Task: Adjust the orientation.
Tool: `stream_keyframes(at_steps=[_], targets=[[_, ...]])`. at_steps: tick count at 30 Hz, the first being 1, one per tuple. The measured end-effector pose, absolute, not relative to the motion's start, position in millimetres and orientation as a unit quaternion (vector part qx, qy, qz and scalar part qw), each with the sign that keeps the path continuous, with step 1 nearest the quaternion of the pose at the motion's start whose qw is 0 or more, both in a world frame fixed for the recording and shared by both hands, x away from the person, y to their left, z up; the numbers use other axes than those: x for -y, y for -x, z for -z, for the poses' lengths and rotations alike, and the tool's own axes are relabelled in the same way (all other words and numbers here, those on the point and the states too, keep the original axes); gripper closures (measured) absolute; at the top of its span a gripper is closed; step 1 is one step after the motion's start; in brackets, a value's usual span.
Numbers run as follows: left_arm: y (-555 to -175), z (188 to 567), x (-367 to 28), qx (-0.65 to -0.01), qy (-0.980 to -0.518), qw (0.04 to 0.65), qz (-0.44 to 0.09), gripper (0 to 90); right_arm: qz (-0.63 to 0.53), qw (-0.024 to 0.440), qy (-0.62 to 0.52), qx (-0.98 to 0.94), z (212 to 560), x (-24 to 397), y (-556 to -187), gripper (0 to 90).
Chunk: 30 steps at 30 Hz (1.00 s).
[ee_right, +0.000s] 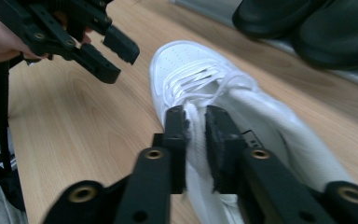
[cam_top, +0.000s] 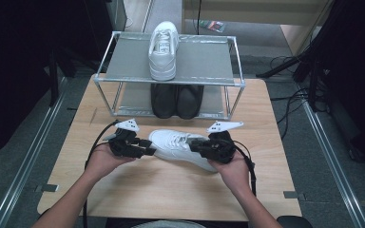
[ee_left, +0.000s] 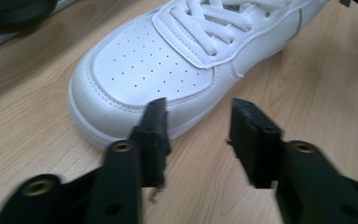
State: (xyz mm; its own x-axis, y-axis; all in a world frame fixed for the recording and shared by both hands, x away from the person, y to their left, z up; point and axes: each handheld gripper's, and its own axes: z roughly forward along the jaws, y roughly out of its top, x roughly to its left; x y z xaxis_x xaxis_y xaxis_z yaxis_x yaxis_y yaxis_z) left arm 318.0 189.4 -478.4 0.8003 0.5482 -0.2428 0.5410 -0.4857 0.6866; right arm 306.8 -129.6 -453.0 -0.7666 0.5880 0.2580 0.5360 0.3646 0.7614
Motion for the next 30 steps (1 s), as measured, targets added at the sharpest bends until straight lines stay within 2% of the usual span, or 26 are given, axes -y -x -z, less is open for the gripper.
stream_keyframes(at_steps=[3, 6, 16, 30], targets=[[-316.6, 475.9, -184.6, -0.312, -0.859, 0.406, -0.012, 78.0, -0.456, 0.025, -0.345, -0.820, 448.9, 137.4, -307.2, 89.4], [-317.3, 475.0, -180.1, -0.309, -0.855, 0.417, -0.008, 90.0, -0.447, 0.024, -0.352, -0.822, 449.7, 143.2, -309.0, 90.0], [-325.8, 490.1, -161.2, -0.309, -0.866, 0.392, 0.008, 90.0, -0.420, 0.016, -0.361, -0.833, 461.7, 141.1, -312.1, 90.0], [-334.8, 494.6, -158.0, -0.312, -0.869, 0.384, 0.013, 90.0, -0.407, 0.013, -0.359, -0.840, 460.7, 132.5, -299.6, 90.0]])
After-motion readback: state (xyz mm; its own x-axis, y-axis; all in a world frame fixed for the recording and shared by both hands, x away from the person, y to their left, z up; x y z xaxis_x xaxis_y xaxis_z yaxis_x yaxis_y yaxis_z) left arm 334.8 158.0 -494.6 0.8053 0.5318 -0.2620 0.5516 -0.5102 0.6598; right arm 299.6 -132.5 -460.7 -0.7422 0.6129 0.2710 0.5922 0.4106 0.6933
